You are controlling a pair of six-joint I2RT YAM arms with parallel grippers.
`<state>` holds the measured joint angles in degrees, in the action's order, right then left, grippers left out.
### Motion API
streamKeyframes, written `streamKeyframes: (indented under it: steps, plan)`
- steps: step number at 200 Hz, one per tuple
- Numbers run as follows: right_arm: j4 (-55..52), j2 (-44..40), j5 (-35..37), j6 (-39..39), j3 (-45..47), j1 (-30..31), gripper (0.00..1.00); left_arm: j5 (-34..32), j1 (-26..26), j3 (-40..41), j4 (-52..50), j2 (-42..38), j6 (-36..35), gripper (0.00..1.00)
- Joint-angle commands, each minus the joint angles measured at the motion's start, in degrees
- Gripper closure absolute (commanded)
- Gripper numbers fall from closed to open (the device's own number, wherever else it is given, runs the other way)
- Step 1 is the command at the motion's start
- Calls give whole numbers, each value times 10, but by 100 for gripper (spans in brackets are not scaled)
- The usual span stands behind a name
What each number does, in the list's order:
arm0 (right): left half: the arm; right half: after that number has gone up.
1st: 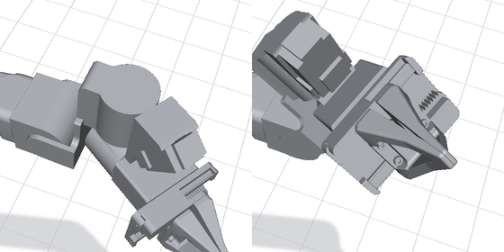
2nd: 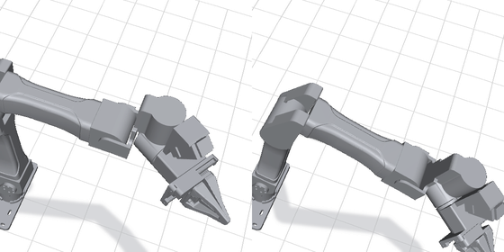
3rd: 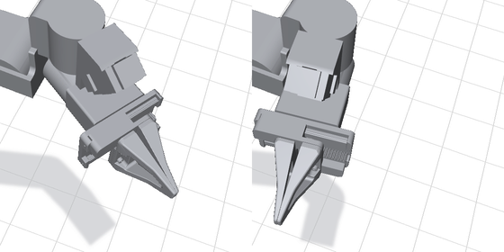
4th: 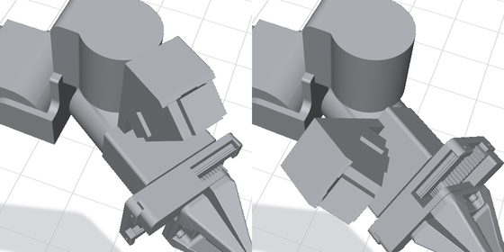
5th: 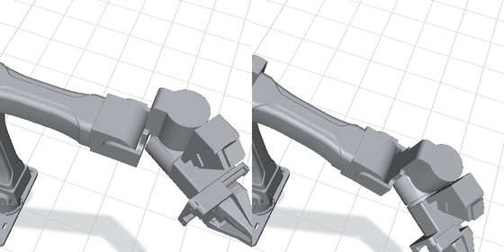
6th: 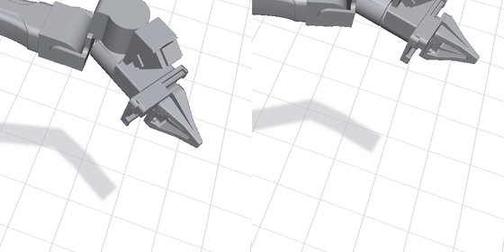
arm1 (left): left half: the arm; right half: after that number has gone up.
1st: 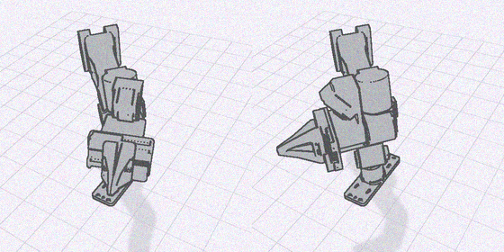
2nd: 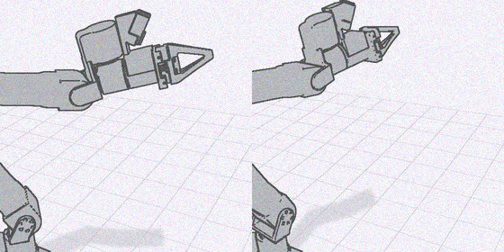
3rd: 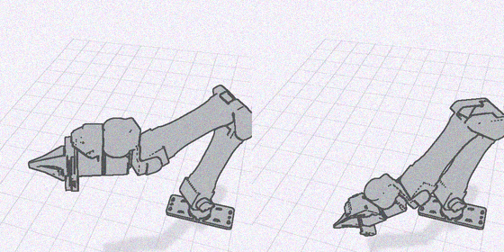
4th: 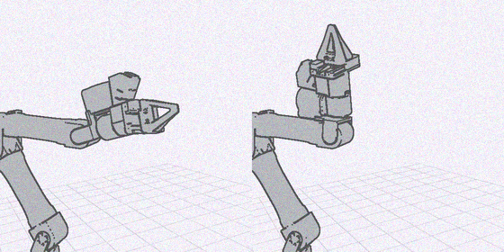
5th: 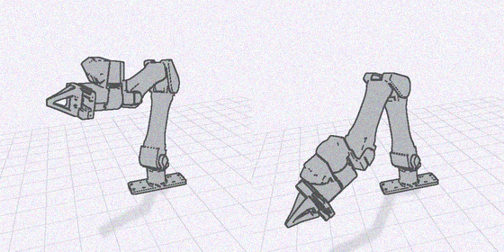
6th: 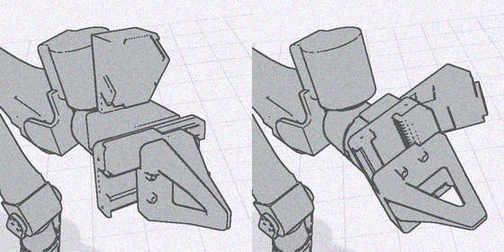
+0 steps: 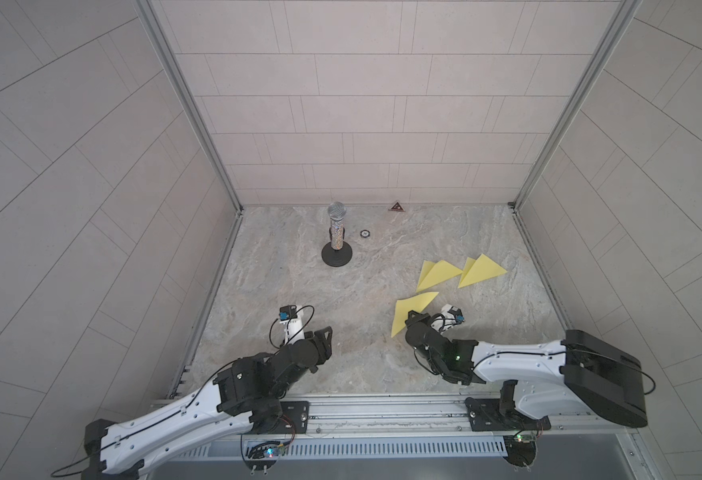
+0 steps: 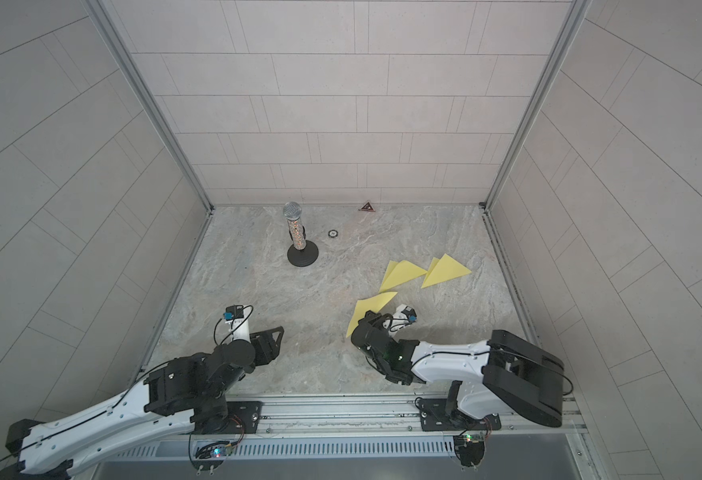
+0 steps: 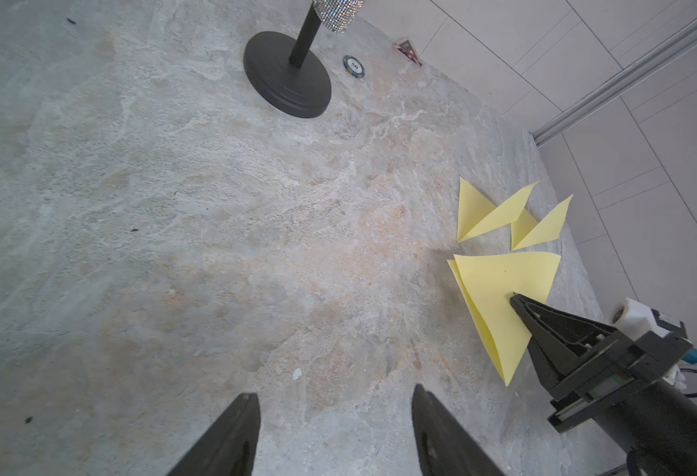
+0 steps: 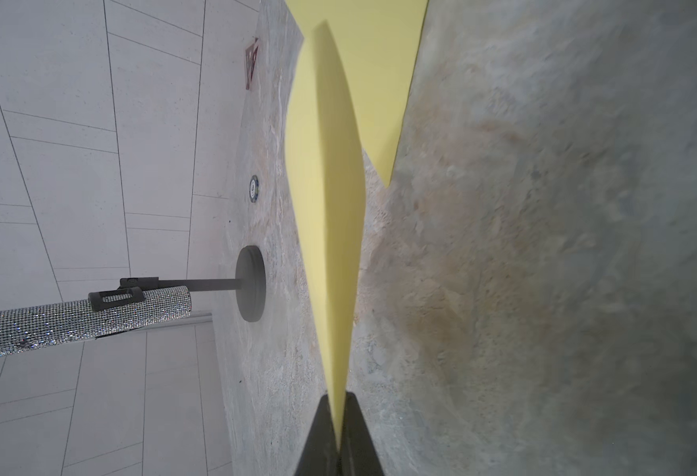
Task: Fold the square paper diagonally
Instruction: Place the paper at the center of the board.
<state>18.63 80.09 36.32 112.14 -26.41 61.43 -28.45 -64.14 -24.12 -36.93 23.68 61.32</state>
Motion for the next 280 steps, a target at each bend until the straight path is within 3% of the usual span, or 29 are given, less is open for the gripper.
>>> streamKeyframes:
  steps: [1, 33, 60, 86, 118, 169, 213, 226, 239, 258, 280]
  plan:
    - [67, 58, 32, 55, -32, 3, 92, -18, 2, 11, -76, -28, 27, 35]
    - [142, 159, 4, 63, -77, 1, 79, -31, 2, 10, -108, -74, 37, 35]
    - [159, 208, -47, 77, -109, -5, 55, -33, 2, 4, -126, -80, 35, 33]
    - [114, 185, -74, 50, -112, -3, 34, -38, 2, 1, -157, -67, 55, 33]
    - [10, 126, -121, 18, -111, 4, 23, -49, 2, -2, -183, -81, 63, 33]
    - [-136, 5, -144, -36, -99, 21, 22, -57, 2, -9, -172, -75, 51, 31]
    - [-197, -121, -147, -277, -99, 10, 21, -88, 5, -52, -157, -11, 10, 24]
    - [-226, -155, -146, -358, -106, 8, 2, -98, 13, -67, -139, 0, -16, 20]
    - [-297, -187, -129, -430, -127, 8, 0, -102, 31, -77, -119, 8, -46, 13]
    - [-412, -223, -78, -553, -172, 9, 0, -59, 97, -84, -75, 30, -97, 0]
    - [-490, -263, -14, -661, -198, 8, 0, 75, 227, -93, -6, 70, -160, 0]
